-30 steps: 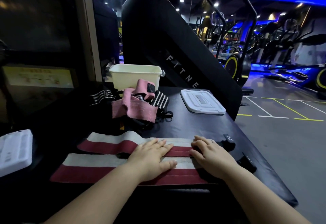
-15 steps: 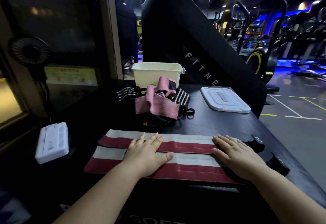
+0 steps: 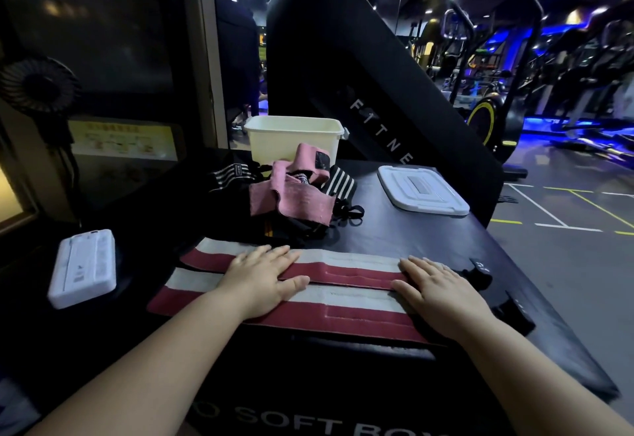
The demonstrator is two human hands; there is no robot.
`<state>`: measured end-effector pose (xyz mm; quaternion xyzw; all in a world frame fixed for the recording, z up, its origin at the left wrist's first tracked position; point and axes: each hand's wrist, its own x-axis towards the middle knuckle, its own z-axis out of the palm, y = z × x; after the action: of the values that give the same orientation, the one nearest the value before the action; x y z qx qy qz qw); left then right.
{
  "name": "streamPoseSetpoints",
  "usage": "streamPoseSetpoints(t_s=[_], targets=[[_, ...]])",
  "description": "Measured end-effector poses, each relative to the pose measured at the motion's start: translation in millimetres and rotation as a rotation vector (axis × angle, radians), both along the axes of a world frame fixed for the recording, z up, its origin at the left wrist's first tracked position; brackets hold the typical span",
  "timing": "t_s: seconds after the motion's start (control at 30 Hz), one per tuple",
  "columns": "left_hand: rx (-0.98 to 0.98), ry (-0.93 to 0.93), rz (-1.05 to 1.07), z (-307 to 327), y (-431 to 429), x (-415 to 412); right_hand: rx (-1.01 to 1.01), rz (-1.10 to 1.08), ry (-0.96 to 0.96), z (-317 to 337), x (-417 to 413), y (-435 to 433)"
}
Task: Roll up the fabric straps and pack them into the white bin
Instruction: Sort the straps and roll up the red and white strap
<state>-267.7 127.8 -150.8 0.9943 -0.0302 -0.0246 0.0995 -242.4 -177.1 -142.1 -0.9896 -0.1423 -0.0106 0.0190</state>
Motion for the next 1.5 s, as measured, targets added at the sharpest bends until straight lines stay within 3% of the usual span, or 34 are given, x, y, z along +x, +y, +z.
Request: streamPoseSetpoints(t_s=[0.17,0.4,0.67,0.97,1.3,1.5], targets=[[0.016,-0.006,-0.004,5.0,-0.6,2.2,0.161,-0.003,-0.042,12.6,-5.7,3.0],[-0.076,-0.145,0.031,24.7,-14.4,13.8,0.322,-0.107,-0.295,40.1,-0.7,-16.3],[-0.016,-0.068,0.052,23.3,-19.8,34.2,0.167,-0.448,0.130,34.3,17.5,-37.1],[-0.036,-0.082,0.110,17.3,-15.4,42.4,0.191,-0.452,0.105,37.4,27.6,-31.6],[-0.197,-0.207,0.057,25.8,-8.2,43.6,0.543,-0.408,-0.119,44.8,29.0,-30.9],[-0.283,-0.226,0.047,48.9,2.8,49.2,0.719,-0.392,-0.162,51.4,27.1,-32.3]])
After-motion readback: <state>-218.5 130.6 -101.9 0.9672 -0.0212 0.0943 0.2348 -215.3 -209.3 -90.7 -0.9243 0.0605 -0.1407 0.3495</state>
